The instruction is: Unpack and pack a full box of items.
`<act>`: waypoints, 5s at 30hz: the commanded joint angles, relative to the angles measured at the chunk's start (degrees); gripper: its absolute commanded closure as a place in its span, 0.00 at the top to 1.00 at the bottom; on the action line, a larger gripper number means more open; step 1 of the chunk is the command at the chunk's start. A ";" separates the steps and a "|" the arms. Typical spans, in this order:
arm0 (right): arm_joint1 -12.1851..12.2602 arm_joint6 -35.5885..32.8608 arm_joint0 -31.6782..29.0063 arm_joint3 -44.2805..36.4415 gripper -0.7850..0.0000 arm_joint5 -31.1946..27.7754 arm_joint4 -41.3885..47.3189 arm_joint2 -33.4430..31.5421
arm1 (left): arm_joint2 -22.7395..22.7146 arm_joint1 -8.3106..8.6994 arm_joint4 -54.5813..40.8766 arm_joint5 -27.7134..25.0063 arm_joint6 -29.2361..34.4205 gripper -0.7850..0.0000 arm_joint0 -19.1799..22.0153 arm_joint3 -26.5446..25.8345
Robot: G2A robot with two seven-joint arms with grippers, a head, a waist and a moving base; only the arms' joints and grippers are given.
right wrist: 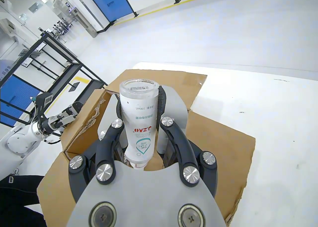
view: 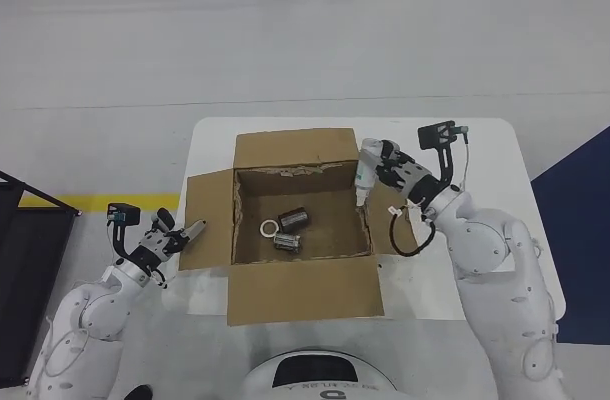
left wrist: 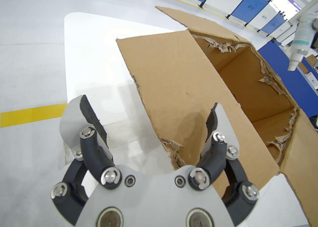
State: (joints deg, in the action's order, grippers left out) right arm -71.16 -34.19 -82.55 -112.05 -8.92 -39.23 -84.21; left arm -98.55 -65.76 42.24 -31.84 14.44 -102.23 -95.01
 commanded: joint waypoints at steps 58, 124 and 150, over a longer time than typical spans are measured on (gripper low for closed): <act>2.85 -26.45 9.06 28.29 0.34 22.24 -26.76 -6.43 | 0.00 0.00 0.00 0.00 0.00 1.00 0.00 0.00; -4.16 -32.03 26.19 10.73 0.82 7.50 -29.67 42.72 | 0.00 0.00 0.00 0.00 0.00 1.00 0.00 0.00; -11.53 -36.80 35.57 35.25 0.87 12.68 -29.31 51.74 | 0.00 0.00 0.00 0.00 0.00 1.00 0.00 0.00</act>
State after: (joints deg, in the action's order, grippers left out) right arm -82.72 -70.71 -47.08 -76.78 5.22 -68.00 -32.59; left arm -98.55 -65.76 42.24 -31.84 14.44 -102.23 -95.01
